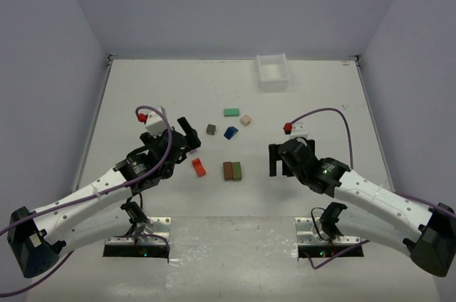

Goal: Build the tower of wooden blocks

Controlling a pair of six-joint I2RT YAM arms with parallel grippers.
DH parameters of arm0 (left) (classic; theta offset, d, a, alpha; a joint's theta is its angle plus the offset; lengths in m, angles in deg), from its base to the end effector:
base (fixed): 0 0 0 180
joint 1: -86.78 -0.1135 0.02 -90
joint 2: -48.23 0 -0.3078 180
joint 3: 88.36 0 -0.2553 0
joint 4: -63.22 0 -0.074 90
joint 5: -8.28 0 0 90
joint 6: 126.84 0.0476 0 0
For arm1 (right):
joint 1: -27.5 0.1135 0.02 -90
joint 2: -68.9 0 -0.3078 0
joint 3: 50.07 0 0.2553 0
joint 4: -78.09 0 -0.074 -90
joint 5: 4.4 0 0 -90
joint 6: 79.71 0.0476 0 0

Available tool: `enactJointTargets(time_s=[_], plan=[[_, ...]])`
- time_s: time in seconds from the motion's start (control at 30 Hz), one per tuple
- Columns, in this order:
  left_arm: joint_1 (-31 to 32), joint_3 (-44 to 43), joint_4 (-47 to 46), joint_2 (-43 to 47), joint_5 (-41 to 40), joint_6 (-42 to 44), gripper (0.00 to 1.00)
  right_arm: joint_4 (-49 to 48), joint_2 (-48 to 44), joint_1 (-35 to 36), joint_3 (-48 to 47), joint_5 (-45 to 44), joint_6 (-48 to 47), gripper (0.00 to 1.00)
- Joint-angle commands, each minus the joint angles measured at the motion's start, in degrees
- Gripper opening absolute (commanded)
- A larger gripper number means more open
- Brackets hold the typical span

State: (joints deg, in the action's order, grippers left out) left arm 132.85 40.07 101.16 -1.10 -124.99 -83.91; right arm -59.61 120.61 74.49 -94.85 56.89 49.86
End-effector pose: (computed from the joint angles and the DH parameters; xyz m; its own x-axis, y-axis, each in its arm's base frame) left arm 0.1364 -0.0946 0.2935 -0.3769 -0.3772 -0.8460 -0.2023 0.9248 -0.3222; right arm 0.1247 0.1002 0.2366 -0.6705 0.1003 -0.7351 -0.0003 0.9908 0.1356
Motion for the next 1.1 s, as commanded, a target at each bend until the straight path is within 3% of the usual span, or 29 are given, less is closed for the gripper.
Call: enactJointTargets(time_s=[0.0,0.33,0.5,0.77,1.07], plan=[[0.17,-0.43,-1.96,1.04,0.43,0.63,1.0,-2.5,1.37,0.04,-1.33,-0.53,-1.65,0.99],[0.16,0.58,-5.66,-0.26,1.61,2.58,1.0,-11.1,5.71,-0.75,-1.09,2.41,-9.71,0.99],[0.17,1.1,-6.45,-0.81,2.42,3.6,1.0,-17.19,15.38,-9.93,-7.31,17.36,-19.27,0.99],[0.08,1.78,-6.51,0.03,1.0,3.89,1.0,-21.81,39.24,-12.55,-31.19,28.97,-36.83,0.99],[0.08,2.19,-7.09,0.59,-0.56,4.63,1.0,-14.62,65.87,-13.73,-58.85,37.07,-53.17,0.99]])
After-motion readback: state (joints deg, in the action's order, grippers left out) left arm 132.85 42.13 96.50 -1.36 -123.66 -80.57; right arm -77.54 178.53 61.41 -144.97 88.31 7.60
